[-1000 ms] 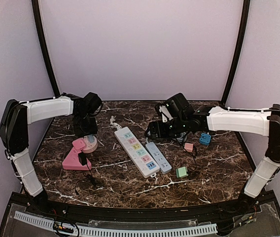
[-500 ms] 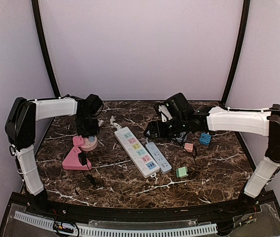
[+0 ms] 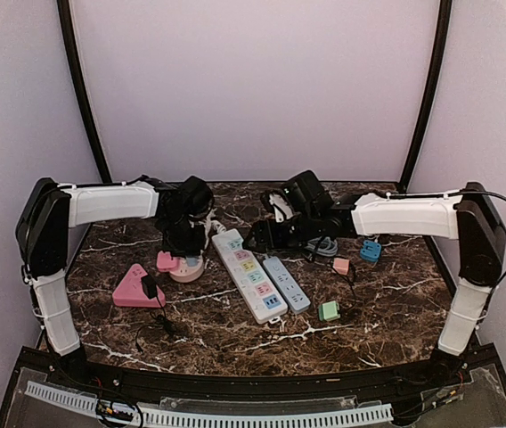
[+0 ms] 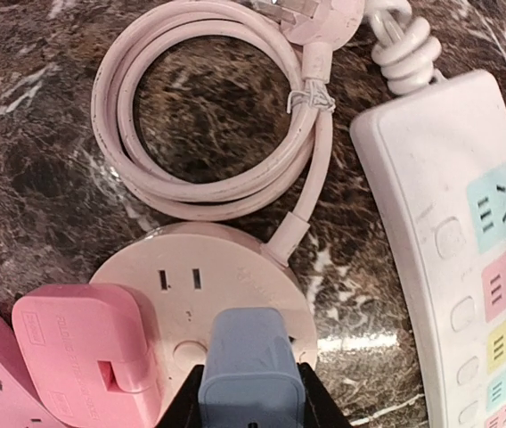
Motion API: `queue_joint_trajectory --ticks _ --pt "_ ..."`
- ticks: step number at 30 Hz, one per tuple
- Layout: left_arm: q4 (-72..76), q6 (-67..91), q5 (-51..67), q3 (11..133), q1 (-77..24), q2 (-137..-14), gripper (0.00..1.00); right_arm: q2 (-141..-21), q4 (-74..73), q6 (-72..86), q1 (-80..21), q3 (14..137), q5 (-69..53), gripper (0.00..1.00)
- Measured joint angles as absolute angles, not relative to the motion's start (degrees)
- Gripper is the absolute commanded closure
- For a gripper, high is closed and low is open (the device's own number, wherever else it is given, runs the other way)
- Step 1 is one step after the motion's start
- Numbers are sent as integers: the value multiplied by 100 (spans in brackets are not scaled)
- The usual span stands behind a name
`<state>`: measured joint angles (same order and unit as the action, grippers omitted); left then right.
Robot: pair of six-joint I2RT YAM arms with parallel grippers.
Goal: Pull the plug off the socket
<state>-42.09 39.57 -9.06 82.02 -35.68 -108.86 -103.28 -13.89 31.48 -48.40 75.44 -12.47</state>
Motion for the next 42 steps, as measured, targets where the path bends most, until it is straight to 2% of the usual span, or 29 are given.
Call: queue_joint_trajectory --ticks 12,25,29,32,42 --pt "-3999 4174 -473 6987 -3887 -9679 88 -11749 -82 4115 -4998 8158 -3024 27" --pt "-3487 4563 -141 6460 -3918 -8720 88 -12488 395 4724 -5203 8836 -3562 27" --pt "-3260 4637 -119 6438 -3918 -8683 88 -12571 484 4871 -5203 8868 -3629 32" --pt "-3127 4685 -113 6405 -3916 -8617 88 -12613 530 4971 -5201 8871 -3645 41" --pt "-2840 4735 -93 6320 -3911 -8379 88 -12648 891 5290 -5089 8938 -3795 57"
